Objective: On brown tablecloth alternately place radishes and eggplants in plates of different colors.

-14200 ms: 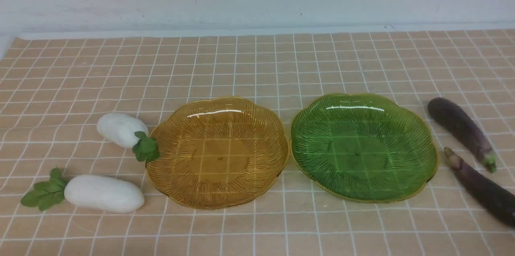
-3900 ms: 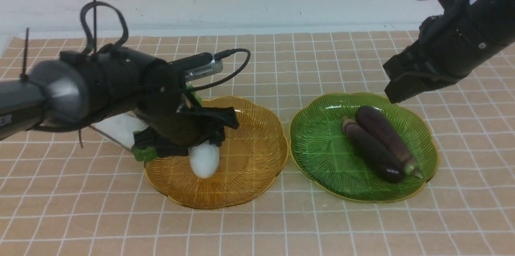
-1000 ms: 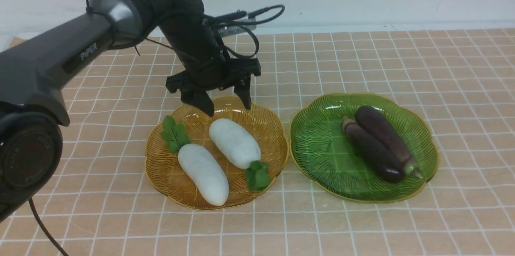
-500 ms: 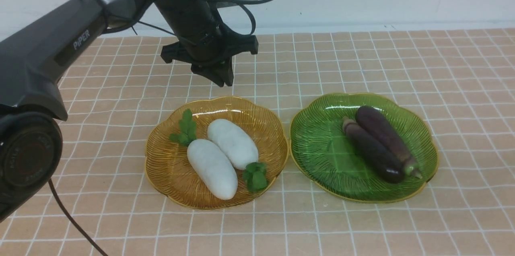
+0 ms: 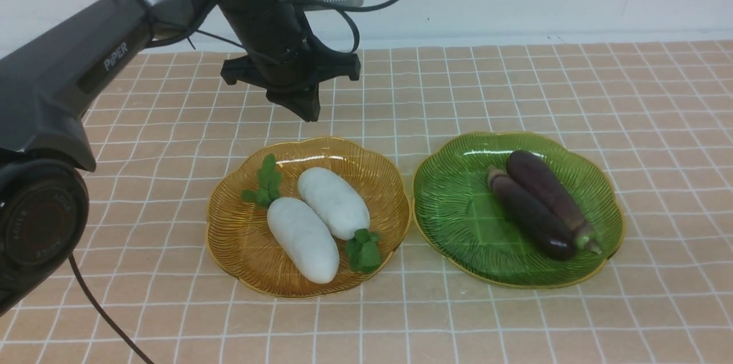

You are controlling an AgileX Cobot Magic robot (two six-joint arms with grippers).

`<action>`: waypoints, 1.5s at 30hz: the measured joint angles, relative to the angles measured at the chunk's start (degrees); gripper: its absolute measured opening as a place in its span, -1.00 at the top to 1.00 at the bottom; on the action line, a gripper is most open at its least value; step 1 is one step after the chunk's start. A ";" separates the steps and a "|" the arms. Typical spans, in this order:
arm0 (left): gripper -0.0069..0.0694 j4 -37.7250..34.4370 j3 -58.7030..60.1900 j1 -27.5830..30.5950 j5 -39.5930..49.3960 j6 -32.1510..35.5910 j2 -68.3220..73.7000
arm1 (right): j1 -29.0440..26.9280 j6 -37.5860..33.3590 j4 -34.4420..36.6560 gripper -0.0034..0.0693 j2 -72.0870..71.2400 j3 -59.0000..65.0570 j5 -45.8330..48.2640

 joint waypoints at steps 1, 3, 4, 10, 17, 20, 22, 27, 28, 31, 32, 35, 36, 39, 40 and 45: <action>0.84 0.00 0.00 0.00 0.07 0.36 -0.70 | -1.13 0.00 -1.08 0.95 -1.69 2.78 -0.29; 0.84 -0.28 0.07 0.00 0.23 2.29 -3.52 | -2.43 0.00 -1.79 0.95 -3.71 5.78 -0.13; 0.84 -0.49 0.59 0.00 0.23 2.85 -4.93 | -2.97 0.00 -1.86 0.95 -4.74 7.15 0.18; 0.84 -1.77 14.44 0.00 0.23 6.34 -20.17 | -5.40 -0.05 -2.24 0.95 -6.24 8.74 2.27; 0.84 0.86 35.14 0.00 0.29 6.81 -38.89 | -8.16 -0.05 -4.09 0.95 -6.24 8.74 2.95; 0.84 2.52 42.15 0.00 0.34 6.82 -45.58 | -9.26 -0.05 -4.76 0.95 -6.24 8.74 2.95; 0.84 3.75 47.16 0.00 0.34 6.82 -50.50 | -10.06 -0.05 -4.91 0.95 -6.24 8.74 3.00; 0.84 3.74 64.39 0.00 -3.38 5.99 -67.61 | -11.37 -0.05 -5.15 0.95 -6.24 8.74 3.00; 0.84 1.73 71.87 0.00 -9.64 4.84 -75.06 | -11.43 -0.05 -5.15 0.95 -6.24 8.74 3.00; 0.84 -2.83 84.54 0.00 -21.94 3.83 -88.07 | -11.43 -0.05 -5.15 0.95 -6.24 8.74 3.00; 0.84 -3.97 88.40 0.00 -26.00 3.83 -92.40 | -11.43 -0.05 -5.15 0.95 -6.24 8.74 3.00; 0.84 -4.80 93.51 0.00 -35.51 3.78 -99.51 | -11.43 -0.05 -5.15 0.95 -6.24 8.74 3.00; 0.84 -4.80 94.09 0.00 -37.70 3.78 -100.63 | -11.43 -0.05 -5.15 0.95 -6.24 8.74 3.00; 0.84 -4.86 95.45 0.00 -43.49 3.72 -104.55 | -11.43 -0.05 -5.15 0.95 -6.24 8.74 3.00; 0.84 -4.91 95.58 0.00 -44.18 3.72 -105.50 | -11.43 -0.05 -5.15 0.95 -6.24 8.74 3.00; 0.84 -4.91 95.83 0.00 -46.22 3.72 -108.12 | -11.43 -0.05 -5.15 0.95 -6.24 8.74 3.00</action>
